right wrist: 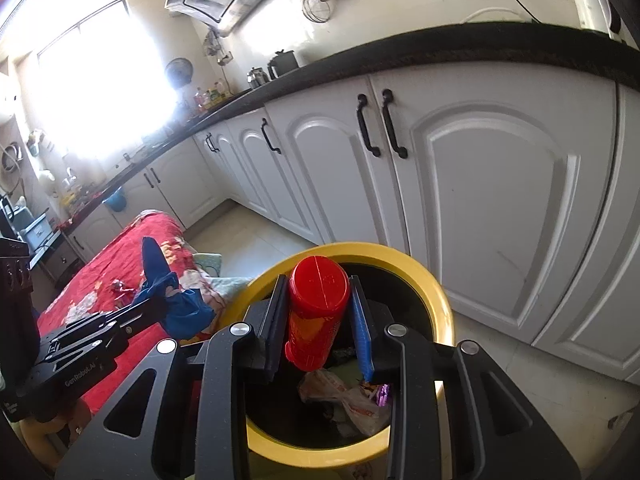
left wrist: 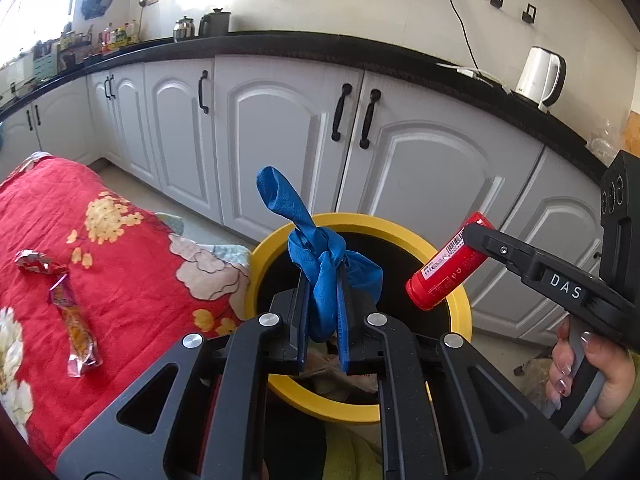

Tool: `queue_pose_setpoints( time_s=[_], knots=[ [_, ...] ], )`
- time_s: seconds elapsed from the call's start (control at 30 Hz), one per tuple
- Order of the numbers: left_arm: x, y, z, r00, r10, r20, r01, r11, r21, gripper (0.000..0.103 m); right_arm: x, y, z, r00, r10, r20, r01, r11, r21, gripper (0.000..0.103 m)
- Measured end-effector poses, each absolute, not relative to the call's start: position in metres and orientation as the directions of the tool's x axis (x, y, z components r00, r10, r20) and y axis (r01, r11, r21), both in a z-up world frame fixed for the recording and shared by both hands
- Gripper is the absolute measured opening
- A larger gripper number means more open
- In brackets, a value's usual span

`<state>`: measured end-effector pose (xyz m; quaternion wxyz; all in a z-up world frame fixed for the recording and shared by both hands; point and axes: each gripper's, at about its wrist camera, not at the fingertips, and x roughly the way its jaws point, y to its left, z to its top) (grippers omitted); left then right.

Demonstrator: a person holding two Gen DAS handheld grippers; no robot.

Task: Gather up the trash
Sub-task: 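Carry the blue glove and red can over the yellow bin with both tools, then open both tools to drop the glove and can into the bin, then move both tools back toward the two red snack wrappers on the table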

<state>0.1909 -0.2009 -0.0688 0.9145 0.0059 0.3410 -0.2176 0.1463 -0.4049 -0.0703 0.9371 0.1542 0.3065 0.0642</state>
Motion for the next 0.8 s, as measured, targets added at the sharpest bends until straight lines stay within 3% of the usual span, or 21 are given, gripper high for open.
queue_pose_setpoints(
  time_s=[0.43,0.57,0.63,0.73,0.8],
  knots=[
    [0.203,-0.217,-0.096,0.612,-0.402,-0.681,0.414,0.896,-0.157,0.011,0.156,-0.41,-0.089,0.778,0.22,-0.589,-0.001,0.937,0.348,0.029],
    [0.206,-0.211,-0.097,0.625,-0.385,-0.679,0.388,0.908,-0.157,0.05,0.156,-0.413,-0.092,0.776,0.215,-0.592,0.023,0.93,0.367,0.053],
    [0.207,-0.205,-0.096,0.634,-0.373,-0.678,0.369,0.916,-0.159,0.059,0.156,-0.416,-0.094,0.776,0.212,-0.593,0.033,0.927,0.374,0.056],
    [0.207,-0.191,-0.092,0.651,-0.358,-0.67,0.33,0.928,-0.175,0.083,0.155,-0.418,-0.094,0.78,0.208,-0.591,0.043,0.923,0.382,0.061],
    [0.206,-0.183,-0.09,0.661,-0.347,-0.665,0.309,0.934,-0.18,0.089,0.154,-0.416,-0.093,0.781,0.211,-0.588,0.04,0.923,0.384,0.062]
  ],
)
